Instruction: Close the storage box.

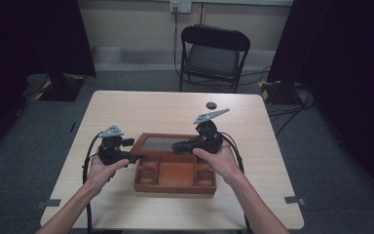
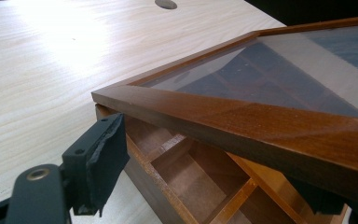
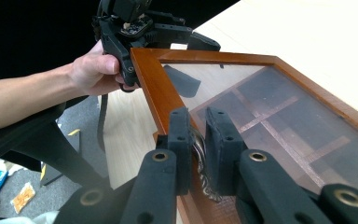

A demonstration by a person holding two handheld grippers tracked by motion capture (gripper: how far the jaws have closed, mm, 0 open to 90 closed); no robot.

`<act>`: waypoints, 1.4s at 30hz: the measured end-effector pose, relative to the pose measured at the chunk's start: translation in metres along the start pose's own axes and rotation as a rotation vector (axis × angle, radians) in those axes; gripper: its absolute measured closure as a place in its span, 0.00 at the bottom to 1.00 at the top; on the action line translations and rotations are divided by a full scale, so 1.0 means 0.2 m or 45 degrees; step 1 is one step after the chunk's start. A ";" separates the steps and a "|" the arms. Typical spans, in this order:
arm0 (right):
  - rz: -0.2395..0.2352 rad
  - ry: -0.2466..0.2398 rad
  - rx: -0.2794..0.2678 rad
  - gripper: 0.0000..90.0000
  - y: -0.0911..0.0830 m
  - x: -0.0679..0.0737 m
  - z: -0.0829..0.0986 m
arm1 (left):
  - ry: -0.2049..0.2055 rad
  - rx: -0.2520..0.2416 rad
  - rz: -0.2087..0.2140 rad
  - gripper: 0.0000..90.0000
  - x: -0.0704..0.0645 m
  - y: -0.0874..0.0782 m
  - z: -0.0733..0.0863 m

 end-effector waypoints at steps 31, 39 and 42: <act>0.012 -0.038 0.087 0.90 0.02 0.02 0.11 | -0.036 0.111 -0.132 0.21 0.19 -0.04 0.10; 0.012 -0.049 0.130 0.90 0.05 0.03 0.17 | -0.044 0.099 -0.148 0.22 0.20 -0.05 0.10; 0.017 -0.037 0.145 0.90 0.06 0.03 0.21 | -0.047 0.084 -0.158 0.22 0.21 -0.06 0.10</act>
Point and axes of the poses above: each handheld gripper's, and its own axes: y roughly forward along the jaws, z roughly out of its underside, x roughly to its left, the point moved 1 cm from there along y, roughly forward along the jaws, and after that the axes turned 12 degrees about -x, right-handed, at the moved point
